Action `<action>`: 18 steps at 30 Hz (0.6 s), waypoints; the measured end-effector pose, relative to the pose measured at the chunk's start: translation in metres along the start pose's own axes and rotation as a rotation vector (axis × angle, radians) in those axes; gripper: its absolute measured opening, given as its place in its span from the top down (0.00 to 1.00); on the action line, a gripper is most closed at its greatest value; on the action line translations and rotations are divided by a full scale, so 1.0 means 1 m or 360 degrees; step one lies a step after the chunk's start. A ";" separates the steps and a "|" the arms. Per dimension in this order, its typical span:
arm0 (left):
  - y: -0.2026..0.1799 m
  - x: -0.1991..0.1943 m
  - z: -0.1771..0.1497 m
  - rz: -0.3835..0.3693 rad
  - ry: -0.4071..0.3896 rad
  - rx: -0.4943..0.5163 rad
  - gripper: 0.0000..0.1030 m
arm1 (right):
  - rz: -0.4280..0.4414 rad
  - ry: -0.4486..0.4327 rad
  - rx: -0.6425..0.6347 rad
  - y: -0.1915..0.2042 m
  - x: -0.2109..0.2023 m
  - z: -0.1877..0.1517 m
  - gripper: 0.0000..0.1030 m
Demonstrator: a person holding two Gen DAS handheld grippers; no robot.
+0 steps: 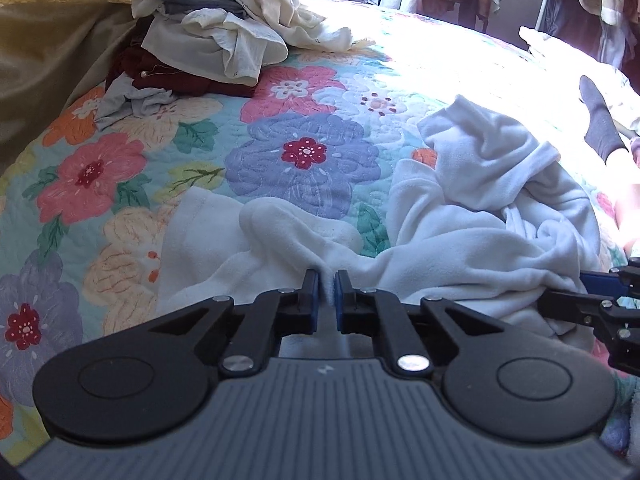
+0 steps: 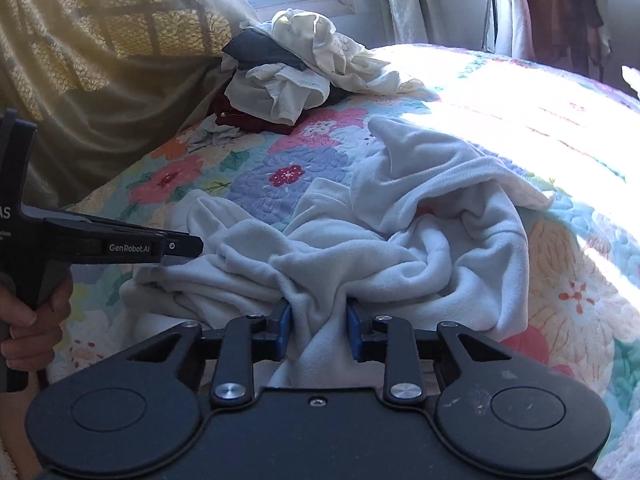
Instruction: Fold clothes
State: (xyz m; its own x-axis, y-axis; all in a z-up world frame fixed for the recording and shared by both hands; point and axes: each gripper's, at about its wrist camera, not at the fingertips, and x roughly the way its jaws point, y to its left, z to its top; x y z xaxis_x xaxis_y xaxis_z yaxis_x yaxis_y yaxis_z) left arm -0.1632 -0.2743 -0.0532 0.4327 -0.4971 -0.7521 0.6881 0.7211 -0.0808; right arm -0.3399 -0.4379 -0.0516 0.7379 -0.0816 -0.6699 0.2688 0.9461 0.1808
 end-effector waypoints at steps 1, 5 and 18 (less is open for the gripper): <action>0.001 0.000 0.000 0.0001 0.0002 -0.0008 0.92 | -0.0013 -0.0016 -0.0045 0.003 -0.001 0.004 0.74; 0.005 -0.002 0.004 0.0000 -0.0003 -0.0037 0.92 | -0.0056 -0.0080 -0.0224 0.013 -0.005 0.023 0.80; 0.072 -0.044 0.028 -0.0029 -0.0254 -0.0317 0.93 | 0.0006 -0.0409 -0.0461 0.045 0.000 0.125 0.84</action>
State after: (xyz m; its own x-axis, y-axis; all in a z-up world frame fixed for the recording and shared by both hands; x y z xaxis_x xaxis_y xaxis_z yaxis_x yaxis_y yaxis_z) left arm -0.1159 -0.2142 -0.0076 0.5187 -0.5692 -0.6380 0.5750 0.7845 -0.2324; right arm -0.2506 -0.4345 0.0463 0.8794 -0.1191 -0.4609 0.1070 0.9929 -0.0523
